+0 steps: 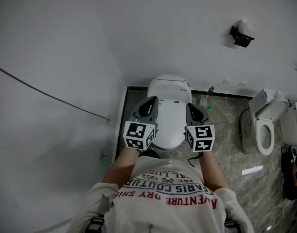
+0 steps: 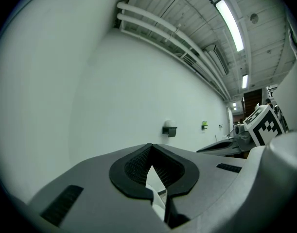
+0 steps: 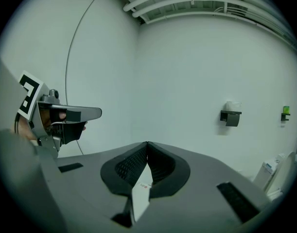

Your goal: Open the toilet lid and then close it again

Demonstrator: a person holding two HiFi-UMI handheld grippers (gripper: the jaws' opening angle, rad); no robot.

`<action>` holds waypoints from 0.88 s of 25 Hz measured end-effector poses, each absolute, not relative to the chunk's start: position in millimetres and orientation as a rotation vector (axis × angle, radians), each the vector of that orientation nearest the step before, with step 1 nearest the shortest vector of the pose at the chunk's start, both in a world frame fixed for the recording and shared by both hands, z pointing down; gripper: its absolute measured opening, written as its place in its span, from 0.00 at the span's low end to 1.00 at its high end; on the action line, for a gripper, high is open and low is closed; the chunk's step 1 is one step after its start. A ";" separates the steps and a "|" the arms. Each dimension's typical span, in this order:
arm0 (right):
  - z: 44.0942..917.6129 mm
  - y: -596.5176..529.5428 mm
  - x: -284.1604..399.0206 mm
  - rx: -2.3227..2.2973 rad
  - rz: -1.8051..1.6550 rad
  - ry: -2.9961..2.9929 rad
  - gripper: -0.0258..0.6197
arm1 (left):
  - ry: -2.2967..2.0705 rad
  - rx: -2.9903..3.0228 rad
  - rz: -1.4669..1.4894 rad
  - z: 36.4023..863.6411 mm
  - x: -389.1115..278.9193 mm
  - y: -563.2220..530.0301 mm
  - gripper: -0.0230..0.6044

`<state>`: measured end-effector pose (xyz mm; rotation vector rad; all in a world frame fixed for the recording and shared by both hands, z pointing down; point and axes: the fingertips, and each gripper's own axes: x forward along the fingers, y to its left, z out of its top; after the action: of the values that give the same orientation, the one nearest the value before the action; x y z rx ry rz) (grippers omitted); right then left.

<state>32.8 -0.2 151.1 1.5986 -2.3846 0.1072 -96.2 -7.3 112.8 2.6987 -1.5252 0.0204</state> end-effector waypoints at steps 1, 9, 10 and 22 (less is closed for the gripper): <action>151.8 0.2 33.2 1.598 0.116 -2.387 0.06 | -1.527 2.704 0.022 112.4 -94.9 -6.8 0.05; 157.5 2.4 40.1 1.589 0.148 -2.401 0.06 | -1.514 2.687 0.032 120.5 -87.5 -3.4 0.05; 158.8 2.9 40.1 1.585 0.148 -2.400 0.06 | -1.517 2.687 0.027 121.2 -87.6 -2.6 0.05; 157.8 3.6 34.6 1.564 0.138 -2.390 0.06 | -1.539 2.659 0.020 122.5 -97.9 -3.9 0.05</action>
<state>34.6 3.6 157.8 1.5642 -2.3904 0.1381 -97.9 -3.9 122.5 2.6593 -1.5388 0.0200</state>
